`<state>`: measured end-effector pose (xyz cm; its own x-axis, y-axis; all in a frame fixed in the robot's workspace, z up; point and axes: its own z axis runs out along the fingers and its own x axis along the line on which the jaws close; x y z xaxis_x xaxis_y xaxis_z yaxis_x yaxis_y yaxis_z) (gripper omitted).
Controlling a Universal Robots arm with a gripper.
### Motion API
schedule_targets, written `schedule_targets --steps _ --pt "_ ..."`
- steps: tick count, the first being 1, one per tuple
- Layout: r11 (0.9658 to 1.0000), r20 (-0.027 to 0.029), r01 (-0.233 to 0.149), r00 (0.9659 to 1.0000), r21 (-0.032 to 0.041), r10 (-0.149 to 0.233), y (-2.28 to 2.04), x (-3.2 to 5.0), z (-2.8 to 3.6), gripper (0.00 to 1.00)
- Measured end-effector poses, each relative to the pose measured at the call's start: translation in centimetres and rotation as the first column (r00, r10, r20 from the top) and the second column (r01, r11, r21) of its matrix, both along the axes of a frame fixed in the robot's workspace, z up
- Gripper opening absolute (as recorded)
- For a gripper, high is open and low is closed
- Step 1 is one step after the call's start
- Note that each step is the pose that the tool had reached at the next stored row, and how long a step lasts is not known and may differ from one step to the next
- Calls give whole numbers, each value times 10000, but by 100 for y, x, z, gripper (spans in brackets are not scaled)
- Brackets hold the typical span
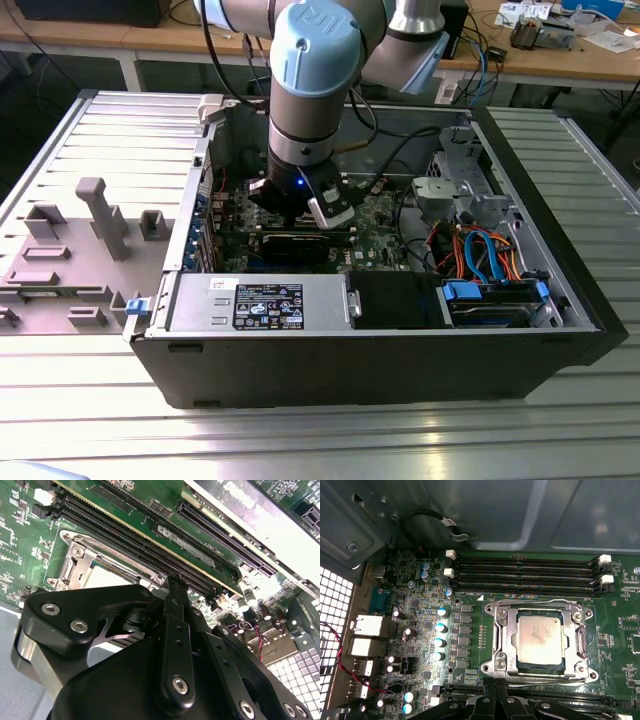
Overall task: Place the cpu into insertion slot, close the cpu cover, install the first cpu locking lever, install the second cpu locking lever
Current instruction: 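Install the second cpu locking lever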
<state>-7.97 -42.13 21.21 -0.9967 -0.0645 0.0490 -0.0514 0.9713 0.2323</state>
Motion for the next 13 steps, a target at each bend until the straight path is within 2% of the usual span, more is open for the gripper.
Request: schedule_targets --steps 3,6,7,10,13 --pt "10000 1 1 10000 39 -1 1 -11 -11 11" --pt "9999 0 0 10000 166 0 0 -24 -41 11" --pt "9998 0 2 10000 186 -2 1 -24 -46 11" --pt "9997 0 -1 10000 229 1 7 -25 -61 11" --pt "9997 0 0 10000 230 0 43 -39 -66 11"
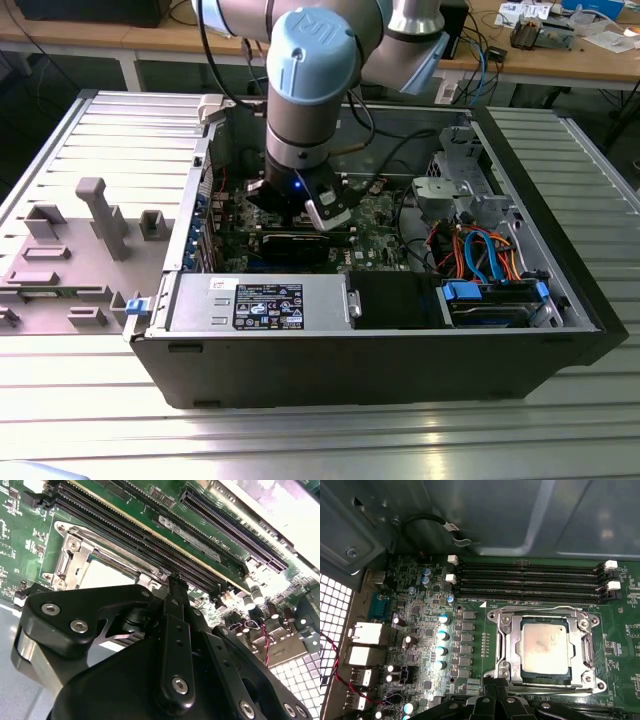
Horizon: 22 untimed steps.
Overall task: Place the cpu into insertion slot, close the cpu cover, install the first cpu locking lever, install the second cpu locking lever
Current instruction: 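Install the second cpu locking lever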
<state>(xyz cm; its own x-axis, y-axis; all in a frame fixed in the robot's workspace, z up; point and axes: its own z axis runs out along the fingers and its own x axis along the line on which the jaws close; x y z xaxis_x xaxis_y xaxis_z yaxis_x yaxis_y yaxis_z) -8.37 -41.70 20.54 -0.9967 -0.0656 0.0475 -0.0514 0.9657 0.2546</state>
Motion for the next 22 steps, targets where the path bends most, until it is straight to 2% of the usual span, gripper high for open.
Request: schedule_targets --steps 13,21,22 --pt "10000 -1 0 10000 8 0 30 -1 -58 11" --pt "10000 0 -1 10000 6 1 64 -5 -81 11" --pt "10000 0 -1 10000 -31 1 65 -7 -81 11"
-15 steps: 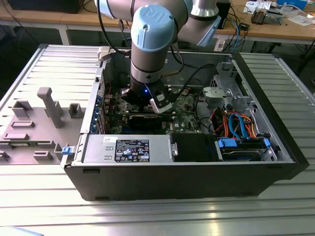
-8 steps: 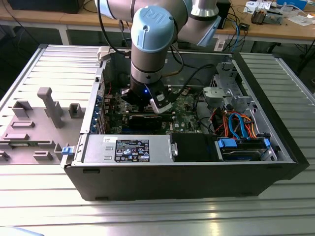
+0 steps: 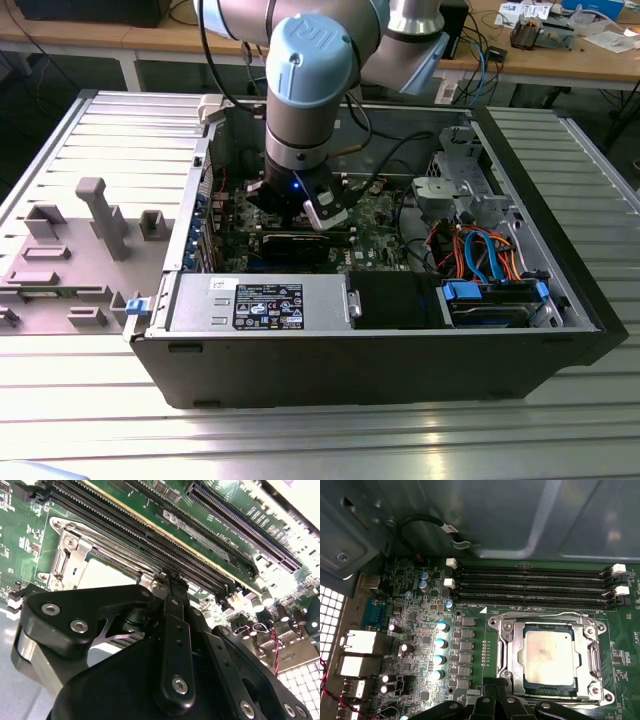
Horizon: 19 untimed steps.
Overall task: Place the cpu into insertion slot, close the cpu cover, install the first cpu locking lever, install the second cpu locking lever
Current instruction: 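Install the second cpu locking lever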
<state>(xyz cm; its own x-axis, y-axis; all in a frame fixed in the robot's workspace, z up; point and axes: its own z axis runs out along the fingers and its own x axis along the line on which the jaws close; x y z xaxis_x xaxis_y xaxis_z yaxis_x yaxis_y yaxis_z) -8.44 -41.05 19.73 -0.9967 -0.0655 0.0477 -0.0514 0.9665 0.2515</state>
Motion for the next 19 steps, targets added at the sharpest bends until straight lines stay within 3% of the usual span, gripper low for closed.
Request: schedule_targets --steps 3,11,16,19 --pt "10000 -1 0 10000 -66 0 -1 -2 1 11" --pt "10000 0 1 10000 -69 -1 0 -3 73 11" --pt "10000 0 1 10000 -69 -1 0 -3 164 11" --pt "10000 0 1 10000 -69 -1 0 -3 253 11"
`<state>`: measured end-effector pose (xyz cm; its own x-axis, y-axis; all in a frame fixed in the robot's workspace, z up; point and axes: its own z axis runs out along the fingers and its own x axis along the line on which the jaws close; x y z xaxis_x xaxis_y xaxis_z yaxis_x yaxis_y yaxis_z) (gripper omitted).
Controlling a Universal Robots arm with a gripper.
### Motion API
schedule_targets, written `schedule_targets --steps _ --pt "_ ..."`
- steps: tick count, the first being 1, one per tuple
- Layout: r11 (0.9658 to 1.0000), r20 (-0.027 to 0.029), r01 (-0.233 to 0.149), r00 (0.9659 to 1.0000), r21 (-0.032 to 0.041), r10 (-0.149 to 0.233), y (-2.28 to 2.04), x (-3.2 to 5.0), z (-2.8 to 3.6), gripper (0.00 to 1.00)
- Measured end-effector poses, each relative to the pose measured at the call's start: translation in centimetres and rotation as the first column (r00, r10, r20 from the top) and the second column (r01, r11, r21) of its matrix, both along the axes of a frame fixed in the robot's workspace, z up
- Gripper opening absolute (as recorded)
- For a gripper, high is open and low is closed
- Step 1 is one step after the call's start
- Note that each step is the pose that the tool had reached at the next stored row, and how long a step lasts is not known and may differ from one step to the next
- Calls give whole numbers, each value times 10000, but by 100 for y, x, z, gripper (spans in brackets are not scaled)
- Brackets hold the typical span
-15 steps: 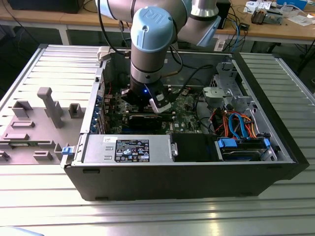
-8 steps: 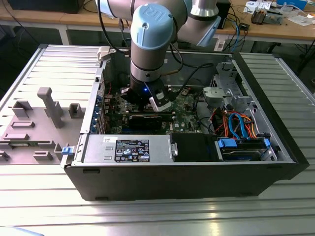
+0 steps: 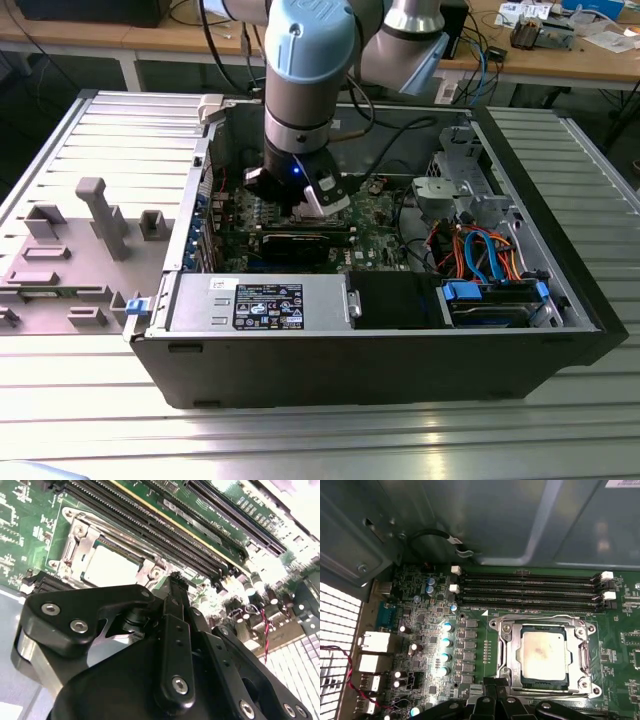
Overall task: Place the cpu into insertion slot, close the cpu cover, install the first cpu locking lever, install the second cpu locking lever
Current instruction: 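Install the second cpu locking lever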
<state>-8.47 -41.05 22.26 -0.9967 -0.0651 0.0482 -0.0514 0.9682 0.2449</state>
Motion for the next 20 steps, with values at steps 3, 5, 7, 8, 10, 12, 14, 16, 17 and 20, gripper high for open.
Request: schedule_targets --steps 3,5,7,8,10,12,14,16,17,20 --pt "10000 1 -1 10000 4 1 1 0 17 11" --pt "10000 0 0 10000 0 0 0 0 21 11" --pt "10000 1 -1 10000 0 1 0 0 23 11" --pt "10000 0 0 10000 -1 0 0 0 24 11" --pt "10000 0 -1 10000 0 1 0 0 27 11" --pt "10000 0 0 10000 0 0 0 0 31 11" --pt "10000 0 0 10000 0 0 0 0 34 11" --pt "10000 0 0 10000 0 0 0 0 36 11" --pt "10000 0 0 10000 0 0 0 0 38 11" --pt "10000 0 0 10000 0 0 0 0 45 11"
